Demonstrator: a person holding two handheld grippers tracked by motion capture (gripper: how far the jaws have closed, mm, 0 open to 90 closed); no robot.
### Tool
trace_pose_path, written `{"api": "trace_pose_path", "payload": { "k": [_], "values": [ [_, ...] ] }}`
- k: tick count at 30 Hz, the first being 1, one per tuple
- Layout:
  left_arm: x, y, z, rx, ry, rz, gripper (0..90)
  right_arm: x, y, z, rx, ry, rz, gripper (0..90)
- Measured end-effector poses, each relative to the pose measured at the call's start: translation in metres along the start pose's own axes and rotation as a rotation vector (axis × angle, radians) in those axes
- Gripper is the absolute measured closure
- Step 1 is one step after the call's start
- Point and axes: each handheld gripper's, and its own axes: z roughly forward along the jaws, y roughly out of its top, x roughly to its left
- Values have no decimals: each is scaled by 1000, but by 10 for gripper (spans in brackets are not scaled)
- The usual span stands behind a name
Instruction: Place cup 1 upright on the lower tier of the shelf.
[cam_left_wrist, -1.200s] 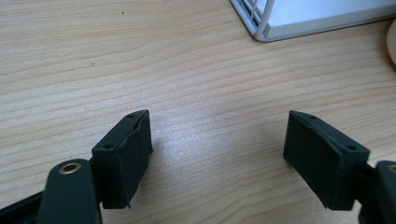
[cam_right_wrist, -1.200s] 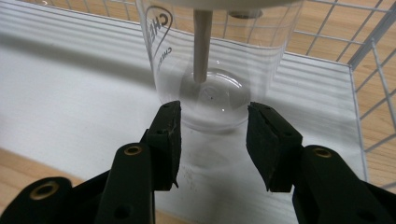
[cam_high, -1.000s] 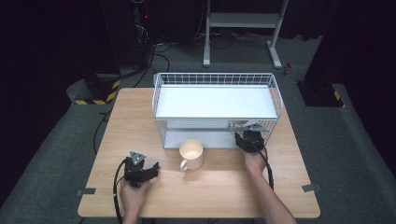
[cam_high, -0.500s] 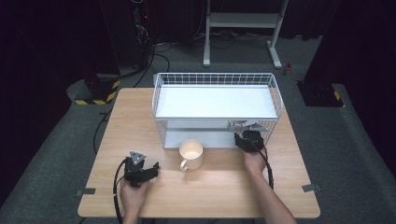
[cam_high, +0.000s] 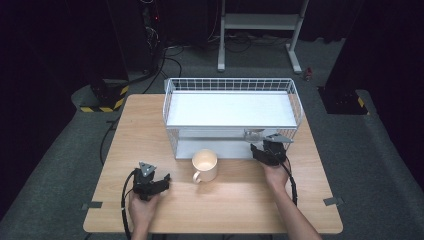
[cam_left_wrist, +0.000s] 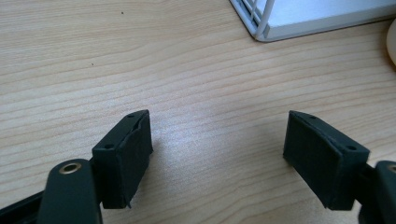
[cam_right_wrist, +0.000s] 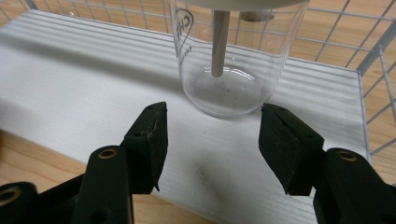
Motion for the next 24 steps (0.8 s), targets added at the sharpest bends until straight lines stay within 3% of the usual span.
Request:
{"api": "trace_pose_path", "payload": {
  "k": [11,24],
  "values": [
    [0,0,0,0,0,0,237,-5,-5,-18,-27,36,19,404],
    [0,0,0,0,1,0,237,-7,-5,-33,-57,67,1,386]
  ]
}}
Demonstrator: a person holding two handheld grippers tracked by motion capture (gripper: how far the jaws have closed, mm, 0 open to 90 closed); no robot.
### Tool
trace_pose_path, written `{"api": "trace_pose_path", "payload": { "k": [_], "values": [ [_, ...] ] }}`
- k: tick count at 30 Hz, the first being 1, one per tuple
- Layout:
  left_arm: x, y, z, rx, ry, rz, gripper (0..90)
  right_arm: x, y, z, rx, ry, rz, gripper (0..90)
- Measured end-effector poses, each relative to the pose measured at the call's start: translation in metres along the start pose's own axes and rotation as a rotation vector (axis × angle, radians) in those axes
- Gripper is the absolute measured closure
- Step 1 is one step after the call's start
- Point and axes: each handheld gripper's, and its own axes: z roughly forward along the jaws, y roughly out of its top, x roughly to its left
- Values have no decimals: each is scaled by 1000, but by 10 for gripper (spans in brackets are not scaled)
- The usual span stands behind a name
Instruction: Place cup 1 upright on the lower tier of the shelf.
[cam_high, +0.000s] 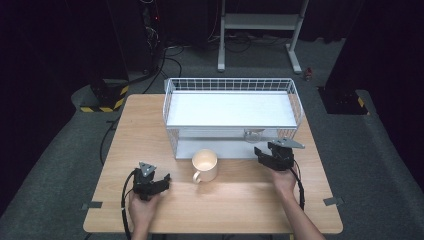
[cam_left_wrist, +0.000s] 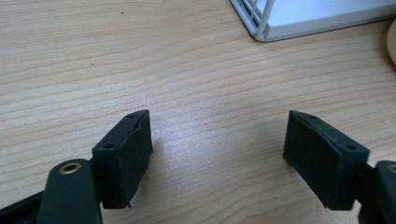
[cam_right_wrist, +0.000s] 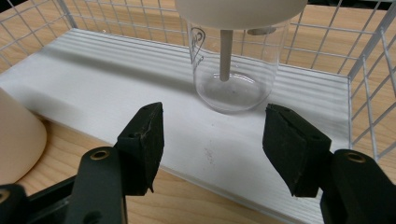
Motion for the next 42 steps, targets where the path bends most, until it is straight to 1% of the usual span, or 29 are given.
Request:
{"api": "trace_pose_path", "payload": {
  "k": [5,7,9,11,19,21,22,27,30,35,37,42],
  "values": [
    [0,0,0,0,0,0,237,-1,-2,-8,-13,10,2,384],
    [0,0,0,1,0,0,237,-2,-3,-12,-22,15,14,382],
    [0,0,0,1,0,0,237,-3,-4,-14,-22,16,9,381],
    [0,0,0,0,0,0,237,-5,-6,-19,-28,18,18,378],
    [0,0,0,1,0,1,237,-11,-10,-27,-44,23,28,371],
    [0,0,0,1,0,1,237,-12,-10,-30,-52,26,23,369],
    [0,0,0,2,0,1,237,-12,-11,-32,-61,28,31,369],
    [0,0,0,2,0,1,237,-15,-19,-38,-56,33,24,363],
    [0,0,0,1,0,1,237,-16,-21,-40,-56,30,21,362],
    [0,0,0,2,0,0,237,-19,-28,-47,-63,20,23,355],
    [0,0,0,2,0,0,237,-21,-32,-51,-62,19,41,350],
    [0,0,0,1,0,1,237,-25,-39,-55,-60,8,32,344]
  ]
}}
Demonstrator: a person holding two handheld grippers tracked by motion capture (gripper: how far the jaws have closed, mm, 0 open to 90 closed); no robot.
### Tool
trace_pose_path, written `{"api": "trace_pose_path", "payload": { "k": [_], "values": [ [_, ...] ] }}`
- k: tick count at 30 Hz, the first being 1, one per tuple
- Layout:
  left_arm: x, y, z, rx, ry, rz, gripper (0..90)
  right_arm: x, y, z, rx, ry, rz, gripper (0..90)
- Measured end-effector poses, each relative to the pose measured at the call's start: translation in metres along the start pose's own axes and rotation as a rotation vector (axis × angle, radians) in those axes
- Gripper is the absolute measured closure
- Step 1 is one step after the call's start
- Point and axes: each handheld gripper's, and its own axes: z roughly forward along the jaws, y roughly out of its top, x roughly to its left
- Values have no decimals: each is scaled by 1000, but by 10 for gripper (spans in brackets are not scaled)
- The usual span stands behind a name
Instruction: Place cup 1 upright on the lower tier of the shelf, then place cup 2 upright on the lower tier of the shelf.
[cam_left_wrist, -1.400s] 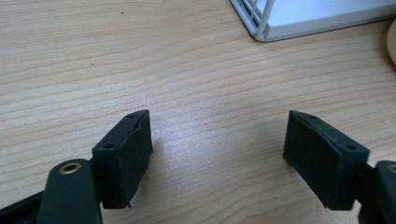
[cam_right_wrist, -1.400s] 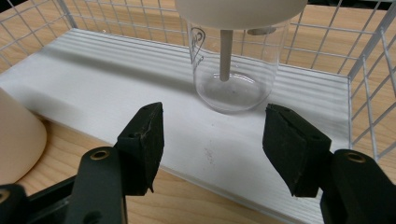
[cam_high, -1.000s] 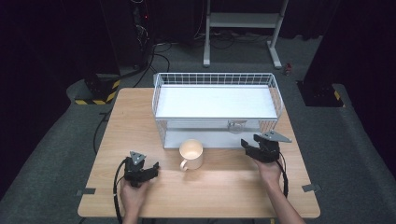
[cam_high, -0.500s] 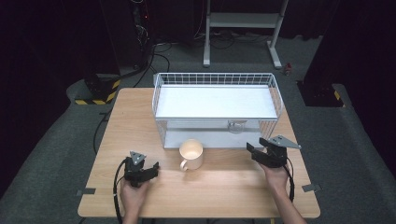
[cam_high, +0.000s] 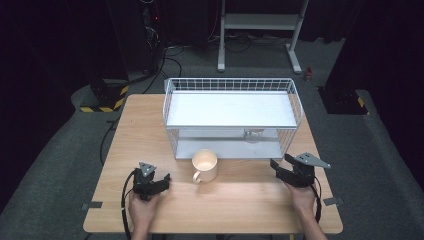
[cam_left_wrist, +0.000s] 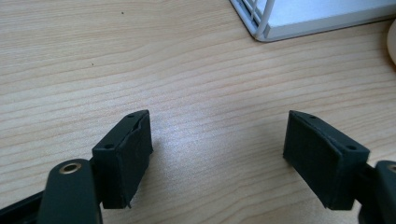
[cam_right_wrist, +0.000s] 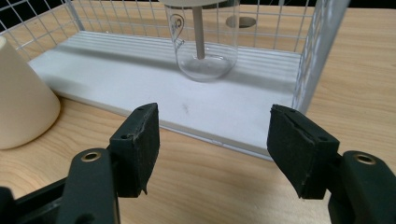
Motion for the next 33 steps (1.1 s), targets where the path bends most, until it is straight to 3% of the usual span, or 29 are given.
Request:
{"api": "trace_pose_path", "payload": {
  "k": [10,26,33],
  "values": [
    [0,0,0,-1,0,-1,237,-3,-4,-12,-12,-18,-6,332],
    [0,0,0,1,1,-2,238,-8,-19,-19,15,-41,-15,314],
    [0,0,0,1,1,0,237,-16,-36,-18,88,-68,-26,297]
  ]
}}
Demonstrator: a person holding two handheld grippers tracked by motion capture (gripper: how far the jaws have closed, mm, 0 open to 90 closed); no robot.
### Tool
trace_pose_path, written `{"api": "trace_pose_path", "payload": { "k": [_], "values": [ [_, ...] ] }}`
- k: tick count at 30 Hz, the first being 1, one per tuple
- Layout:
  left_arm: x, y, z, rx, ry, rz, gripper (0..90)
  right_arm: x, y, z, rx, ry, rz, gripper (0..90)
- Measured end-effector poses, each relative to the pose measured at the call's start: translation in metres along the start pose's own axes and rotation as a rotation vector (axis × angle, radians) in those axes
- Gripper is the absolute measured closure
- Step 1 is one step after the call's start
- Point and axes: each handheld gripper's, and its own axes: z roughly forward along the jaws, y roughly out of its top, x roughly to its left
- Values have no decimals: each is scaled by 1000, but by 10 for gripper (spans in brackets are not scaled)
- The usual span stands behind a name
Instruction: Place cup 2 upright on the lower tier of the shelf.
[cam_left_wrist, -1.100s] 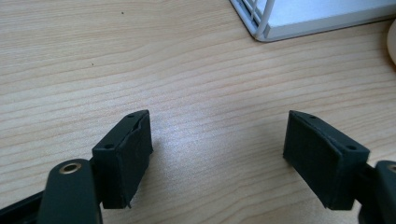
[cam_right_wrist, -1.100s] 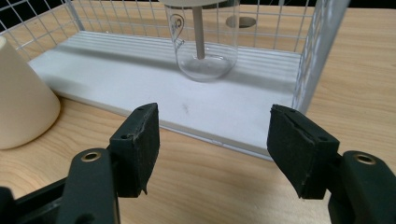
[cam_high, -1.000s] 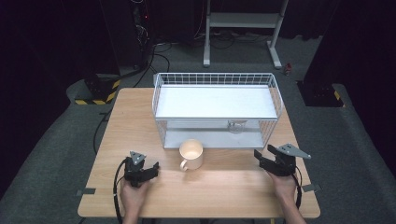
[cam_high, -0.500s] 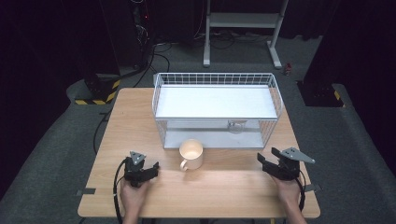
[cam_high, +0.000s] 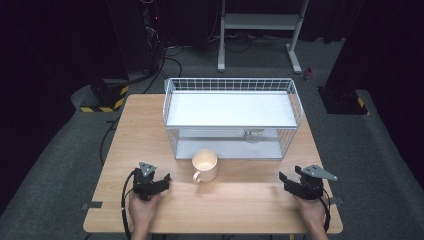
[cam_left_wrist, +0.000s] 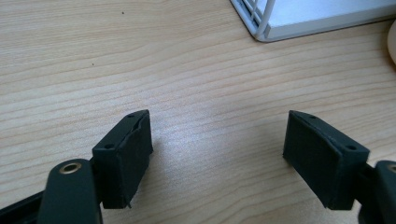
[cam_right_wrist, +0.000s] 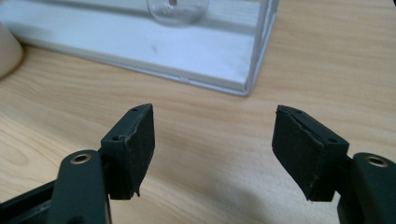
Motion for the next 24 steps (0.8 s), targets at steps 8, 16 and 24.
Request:
{"api": "trace_pose_path", "payload": {
  "k": [8,16,24],
  "values": [
    [-1,0,1,4,-9,3,213,-5,-11,7,71,-33,-18,289],
    [-2,0,1,12,-2,-2,147,-4,-12,10,132,-47,-56,281],
    [0,-4,-7,1,-74,-24,140,-3,-11,14,178,-46,-52,229]
  ]
}}
